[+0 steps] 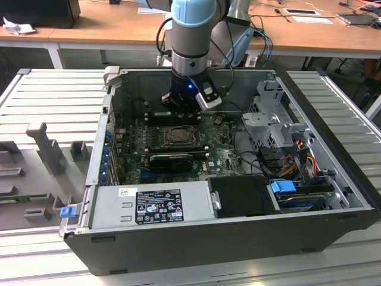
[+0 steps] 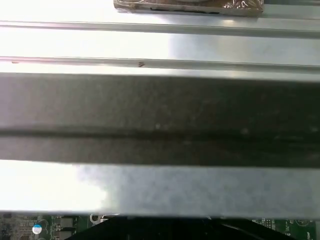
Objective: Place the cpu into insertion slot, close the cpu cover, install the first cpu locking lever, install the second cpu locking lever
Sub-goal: 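Install the first cpu locking lever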
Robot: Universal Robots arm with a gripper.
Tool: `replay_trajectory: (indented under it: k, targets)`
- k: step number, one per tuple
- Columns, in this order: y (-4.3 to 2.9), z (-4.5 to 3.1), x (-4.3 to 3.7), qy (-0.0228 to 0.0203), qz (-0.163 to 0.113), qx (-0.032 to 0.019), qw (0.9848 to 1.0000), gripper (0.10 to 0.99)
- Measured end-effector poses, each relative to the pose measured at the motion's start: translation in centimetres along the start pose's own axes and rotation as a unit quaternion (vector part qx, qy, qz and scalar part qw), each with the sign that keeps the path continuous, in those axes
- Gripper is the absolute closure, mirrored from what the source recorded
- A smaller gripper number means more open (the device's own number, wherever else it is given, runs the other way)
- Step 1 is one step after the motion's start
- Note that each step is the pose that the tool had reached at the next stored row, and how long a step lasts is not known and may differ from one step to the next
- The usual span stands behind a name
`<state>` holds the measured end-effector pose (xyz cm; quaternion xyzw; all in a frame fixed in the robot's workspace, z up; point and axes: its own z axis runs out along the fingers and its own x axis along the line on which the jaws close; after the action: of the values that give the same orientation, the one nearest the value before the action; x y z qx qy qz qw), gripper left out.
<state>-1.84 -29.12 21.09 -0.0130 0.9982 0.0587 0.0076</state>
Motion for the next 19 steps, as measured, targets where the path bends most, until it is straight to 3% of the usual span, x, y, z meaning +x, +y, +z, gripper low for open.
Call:
replay_trajectory:
  k: [19]
  targets:
    - [-0.46,-0.27,0.01,0.0000,0.000,0.0000,1.0000,0.980]
